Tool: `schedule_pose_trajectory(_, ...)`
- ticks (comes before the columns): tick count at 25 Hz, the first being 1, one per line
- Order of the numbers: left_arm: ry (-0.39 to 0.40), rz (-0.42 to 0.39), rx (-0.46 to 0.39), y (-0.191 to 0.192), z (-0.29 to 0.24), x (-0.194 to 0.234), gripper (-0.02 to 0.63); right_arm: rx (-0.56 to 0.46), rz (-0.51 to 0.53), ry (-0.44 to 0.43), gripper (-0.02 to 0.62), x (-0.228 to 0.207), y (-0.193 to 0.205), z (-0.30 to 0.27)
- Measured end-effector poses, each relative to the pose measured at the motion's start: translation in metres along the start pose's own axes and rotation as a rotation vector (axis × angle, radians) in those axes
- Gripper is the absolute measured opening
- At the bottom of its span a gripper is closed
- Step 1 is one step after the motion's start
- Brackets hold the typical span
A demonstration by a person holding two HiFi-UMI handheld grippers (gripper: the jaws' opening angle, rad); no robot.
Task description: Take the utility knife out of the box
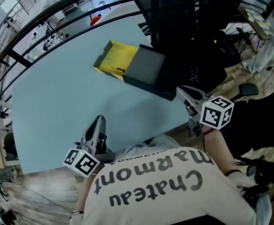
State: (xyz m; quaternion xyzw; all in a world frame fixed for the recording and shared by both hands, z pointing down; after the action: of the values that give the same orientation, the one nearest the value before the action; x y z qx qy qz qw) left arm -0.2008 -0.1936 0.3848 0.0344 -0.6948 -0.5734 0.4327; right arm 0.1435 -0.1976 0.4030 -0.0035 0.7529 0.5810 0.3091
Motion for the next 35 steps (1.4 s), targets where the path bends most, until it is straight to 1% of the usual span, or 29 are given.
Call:
schedule_pose_trajectory(3, 0.006, -0.015, 0.074, 0.006, -0.008, -0.003, 0.003, 0.019, -0.055, 0.028, 0.051, -0.008, 0.014, -0.008)
schedule_pose_trajectory(5, 0.011, -0.016, 0.116, 0.009, -0.012, 0.003, 0.003, 0.045, -0.063, 0.048, 0.051, -0.009, 0.024, -0.016)
schedule_pose_trajectory(7, 0.019, -0.008, 0.159, 0.015, -0.020, 0.015, 0.003, 0.072, -0.033, 0.060, 0.051, -0.009, 0.030, -0.027)
schedule_pose_trajectory(9, 0.028, -0.008, 0.206, 0.020, -0.033, 0.030, 0.003, 0.089, 0.019, 0.063, 0.051, -0.007, 0.032, -0.037)
schedule_pose_trajectory(11, 0.049, -0.030, 0.255, 0.020, -0.051, 0.042, 0.003, 0.101, 0.065, 0.058, 0.051, -0.003, 0.034, -0.045)
schedule_pose_trajectory(12, 0.061, -0.057, 0.278, 0.017, -0.062, 0.048, 0.003, 0.110, 0.081, 0.056, 0.051, -0.001, 0.036, -0.049)
schedule_pose_trajectory(14, 0.084, -0.146, 0.322, 0.010, -0.085, 0.058, 0.003, 0.129, 0.099, 0.073, 0.051, -0.001, 0.040, -0.059)
schedule_pose_trajectory(16, 0.121, -0.258, 0.358, 0.001, -0.108, 0.067, 0.003, 0.131, 0.127, 0.125, 0.048, -0.005, 0.040, -0.070)
schedule_pose_trajectory(17, 0.148, -0.314, 0.373, -0.002, -0.120, 0.070, 0.003, 0.130, 0.150, 0.148, 0.048, -0.008, 0.038, -0.075)
schedule_pose_trajectory(19, 0.212, -0.423, 0.393, -0.008, -0.144, 0.075, 0.003, 0.145, 0.175, 0.159, 0.048, -0.012, 0.035, -0.080)
schedule_pose_trajectory(20, 0.246, -0.474, 0.400, -0.011, -0.156, 0.077, 0.003, 0.151, 0.164, 0.155, 0.048, -0.013, 0.034, -0.080)
schedule_pose_trajectory(22, 0.311, -0.575, 0.427, -0.019, -0.180, 0.079, 0.003, 0.137, 0.105, 0.157, 0.048, -0.015, 0.032, -0.076)
schedule_pose_trajectory(23, 0.341, -0.628, 0.459, -0.022, -0.191, 0.081, 0.003, 0.119, 0.067, 0.170, 0.048, -0.018, 0.031, -0.073)
schedule_pose_trajectory(26, 0.429, -0.807, 0.593, -0.027, -0.223, 0.085, 0.003, 0.047, -0.046, 0.226, 0.048, -0.026, 0.026, -0.059)
schedule_pose_trajectory(28, 0.510, -0.915, 0.672, -0.023, -0.244, 0.088, 0.003, 0.010, -0.107, 0.256, 0.048, -0.032, 0.025, -0.050)
schedule_pose_trajectory(30, 0.609, -1.015, 0.739, -0.011, -0.264, 0.095, 0.003, -0.003, -0.142, 0.286, 0.048, -0.038, 0.028, -0.041)
schedule_pose_trajectory(32, 0.681, -1.094, 0.826, 0.004, -0.280, 0.106, 0.003, -0.005, -0.149, 0.319, 0.048, -0.043, 0.032, -0.033)
schedule_pose_trajectory(35, 0.713, -1.152, 0.962, 0.024, -0.293, 0.125, 0.006, -0.020, -0.157, 0.356, 0.048, -0.049, 0.035, -0.024)
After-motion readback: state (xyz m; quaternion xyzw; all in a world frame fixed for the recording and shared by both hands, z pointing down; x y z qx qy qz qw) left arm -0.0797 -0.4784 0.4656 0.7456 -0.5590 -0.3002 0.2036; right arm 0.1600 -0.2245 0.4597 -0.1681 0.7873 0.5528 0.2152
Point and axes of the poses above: the fingertips, and each gripper's own axes: z backward along the fingers, x to its left, y out of its underside, the point moved 5 cm from there along z, backward along the fingers, and after that the axes turned 8 degrees about -x, right-handed, at the moved point
